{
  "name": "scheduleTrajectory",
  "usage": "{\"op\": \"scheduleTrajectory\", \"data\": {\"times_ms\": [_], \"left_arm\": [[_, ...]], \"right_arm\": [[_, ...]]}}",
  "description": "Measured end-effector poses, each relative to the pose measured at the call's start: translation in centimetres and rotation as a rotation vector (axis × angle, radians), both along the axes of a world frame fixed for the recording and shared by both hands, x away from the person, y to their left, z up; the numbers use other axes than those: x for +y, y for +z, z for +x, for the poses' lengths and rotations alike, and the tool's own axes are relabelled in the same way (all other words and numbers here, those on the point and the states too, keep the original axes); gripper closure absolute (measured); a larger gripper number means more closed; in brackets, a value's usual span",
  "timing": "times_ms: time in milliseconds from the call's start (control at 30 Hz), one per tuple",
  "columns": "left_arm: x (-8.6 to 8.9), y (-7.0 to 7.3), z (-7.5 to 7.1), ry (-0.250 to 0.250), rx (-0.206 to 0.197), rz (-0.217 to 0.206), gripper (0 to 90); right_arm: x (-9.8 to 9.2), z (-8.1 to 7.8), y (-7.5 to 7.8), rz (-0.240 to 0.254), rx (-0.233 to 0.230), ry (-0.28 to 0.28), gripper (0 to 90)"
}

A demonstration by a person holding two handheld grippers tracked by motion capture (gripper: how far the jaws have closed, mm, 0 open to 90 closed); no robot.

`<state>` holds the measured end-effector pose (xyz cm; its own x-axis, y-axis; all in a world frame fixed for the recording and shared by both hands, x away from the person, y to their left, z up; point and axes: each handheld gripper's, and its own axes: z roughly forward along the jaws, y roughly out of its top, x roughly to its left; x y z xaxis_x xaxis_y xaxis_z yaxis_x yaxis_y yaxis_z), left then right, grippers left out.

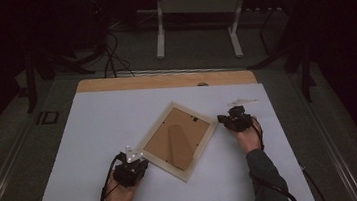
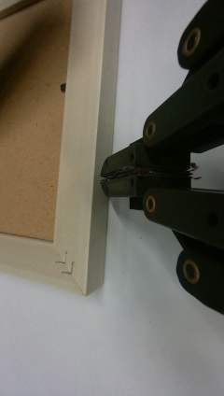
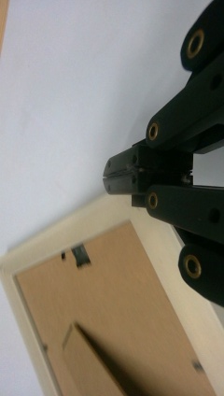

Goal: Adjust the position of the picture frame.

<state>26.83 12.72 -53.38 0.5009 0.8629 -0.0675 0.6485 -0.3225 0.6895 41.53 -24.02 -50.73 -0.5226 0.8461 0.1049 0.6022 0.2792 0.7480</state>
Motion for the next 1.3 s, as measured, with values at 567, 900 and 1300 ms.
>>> {"op": "scheduleTrajectory", "data": {"times_ms": [567, 900, 1300], "left_arm": [[-0.1, 0.0, 0.2, 0.005, 0.003, -0.003, 90.0], [-0.3, 0.0, 0.3, 0.013, 0.001, 0.006, 90.0], [-0.4, 0.1, 0.6, 0.027, 0.011, -0.002, 90.0]], "right_arm": [[1.3, 2.6, -1.4, -0.06, 0.064, -0.047, 90.0], [1.5, 2.3, -1.6, -0.077, 0.079, -0.038, 90.0], [1.6, 1.8, -1.9, -0.082, 0.097, -0.02, 90.0]]}}
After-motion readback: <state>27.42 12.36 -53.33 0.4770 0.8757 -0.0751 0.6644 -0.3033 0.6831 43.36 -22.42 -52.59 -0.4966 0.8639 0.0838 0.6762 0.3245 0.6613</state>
